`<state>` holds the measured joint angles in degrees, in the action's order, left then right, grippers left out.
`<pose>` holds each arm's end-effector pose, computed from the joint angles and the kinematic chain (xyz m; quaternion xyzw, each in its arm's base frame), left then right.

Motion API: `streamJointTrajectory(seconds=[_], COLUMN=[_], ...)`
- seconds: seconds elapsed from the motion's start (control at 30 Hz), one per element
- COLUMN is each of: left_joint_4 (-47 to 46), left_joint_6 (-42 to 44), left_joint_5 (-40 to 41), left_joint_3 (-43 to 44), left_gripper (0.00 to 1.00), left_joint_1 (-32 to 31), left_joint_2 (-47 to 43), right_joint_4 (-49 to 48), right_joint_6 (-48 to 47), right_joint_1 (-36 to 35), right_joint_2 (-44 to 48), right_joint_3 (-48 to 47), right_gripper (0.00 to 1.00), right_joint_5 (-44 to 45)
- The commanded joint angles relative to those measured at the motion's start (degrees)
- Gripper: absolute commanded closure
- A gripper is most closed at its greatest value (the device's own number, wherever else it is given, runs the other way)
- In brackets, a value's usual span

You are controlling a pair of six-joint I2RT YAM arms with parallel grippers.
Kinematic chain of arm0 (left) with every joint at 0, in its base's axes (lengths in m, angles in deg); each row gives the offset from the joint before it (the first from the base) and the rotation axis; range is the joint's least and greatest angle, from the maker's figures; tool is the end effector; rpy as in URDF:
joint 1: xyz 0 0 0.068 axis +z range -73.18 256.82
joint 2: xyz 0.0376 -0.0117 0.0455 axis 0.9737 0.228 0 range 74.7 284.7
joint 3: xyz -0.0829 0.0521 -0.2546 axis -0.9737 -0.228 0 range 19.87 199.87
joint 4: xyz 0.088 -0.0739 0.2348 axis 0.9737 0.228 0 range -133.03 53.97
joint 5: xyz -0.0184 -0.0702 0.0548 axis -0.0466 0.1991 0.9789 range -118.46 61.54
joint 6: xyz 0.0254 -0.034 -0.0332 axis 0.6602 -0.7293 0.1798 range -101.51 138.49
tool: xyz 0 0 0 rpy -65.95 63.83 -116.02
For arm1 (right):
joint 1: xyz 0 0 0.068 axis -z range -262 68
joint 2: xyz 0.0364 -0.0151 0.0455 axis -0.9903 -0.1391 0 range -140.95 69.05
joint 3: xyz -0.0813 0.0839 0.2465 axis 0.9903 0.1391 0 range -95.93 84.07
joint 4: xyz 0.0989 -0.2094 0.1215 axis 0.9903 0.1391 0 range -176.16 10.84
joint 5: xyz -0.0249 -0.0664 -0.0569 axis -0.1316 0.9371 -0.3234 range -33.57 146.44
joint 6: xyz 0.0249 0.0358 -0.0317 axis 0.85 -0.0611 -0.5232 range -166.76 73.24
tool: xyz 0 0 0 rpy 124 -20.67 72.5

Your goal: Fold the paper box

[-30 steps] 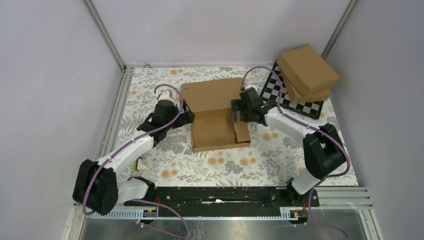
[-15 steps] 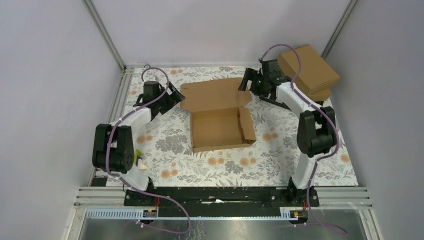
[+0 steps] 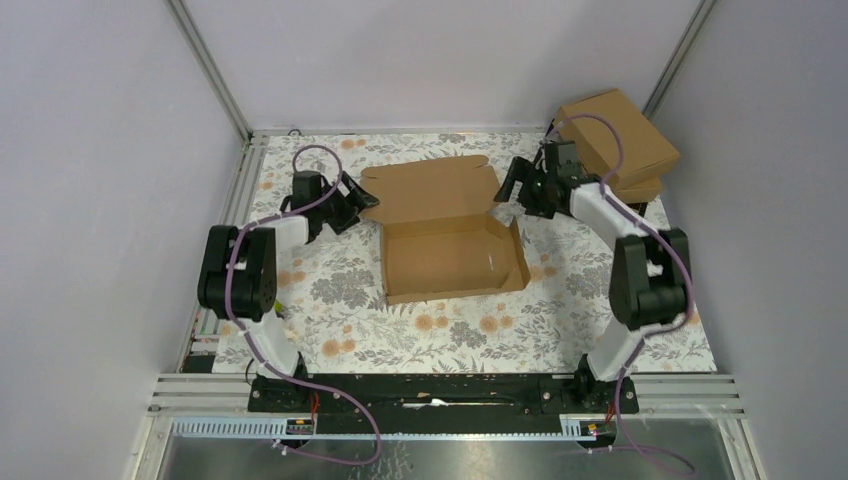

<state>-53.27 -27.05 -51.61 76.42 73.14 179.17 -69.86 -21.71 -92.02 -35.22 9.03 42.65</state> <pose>0.3774 -0.0383 0.1623 -0.2314 0.8529 -0.3436 0.3177 0.3966 0.0787 0.2246 0.0752 0.9170 0.2191 0.3247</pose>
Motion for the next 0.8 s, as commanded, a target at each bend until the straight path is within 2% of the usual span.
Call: streamJointTrajectory(seconds=[0.0,0.1,0.2,0.33,0.5,0.6,0.77], left_joint_4=[-4.26,2.42,9.58,17.87,22.43,25.97,25.71], left_joint_6=[0.60,3.28,5.19,6.34,5.99,5.45,4.42], left_joint_5=[3.97,12.15,19.25,27.24,33.91,40.37,40.67], left_joint_3=[-6.71,-10.49,-13.11,-14.74,-13.69,-11.72,-11.54], left_gripper=[0.12,0.08,0.07,0.18,0.34,0.35,0.35], left_joint_1=[-1.33,-4.13,-9.69,-18.86,-25.77,-27.83,-28.31], left_joint_2=[-12.50,-21.33,-28.52,-33.49,-31.89,-29.51,-27.17], right_joint_4=[-9.23,-13.45,-15.10,-15.44,-15.66,-17.56,-16.96], right_joint_6=[4.36,6.41,6.76,6.72,6.04,6.58,6.35], right_joint_1=[0.79,0.80,0.79,0.79,0.79,0.79,0.79], right_joint_2=[15.14,23.54,29.57,35.33,43.56,49.99,57.23], right_joint_3=[11.52,21.03,27.96,34.81,41.83,46.69,50.15], right_gripper=[0.00,0.00,0.00,0.00,0.00,0.01,0.00], right_joint_5=[3.11,5.37,4.15,1.99,2.30,3.08,4.68])
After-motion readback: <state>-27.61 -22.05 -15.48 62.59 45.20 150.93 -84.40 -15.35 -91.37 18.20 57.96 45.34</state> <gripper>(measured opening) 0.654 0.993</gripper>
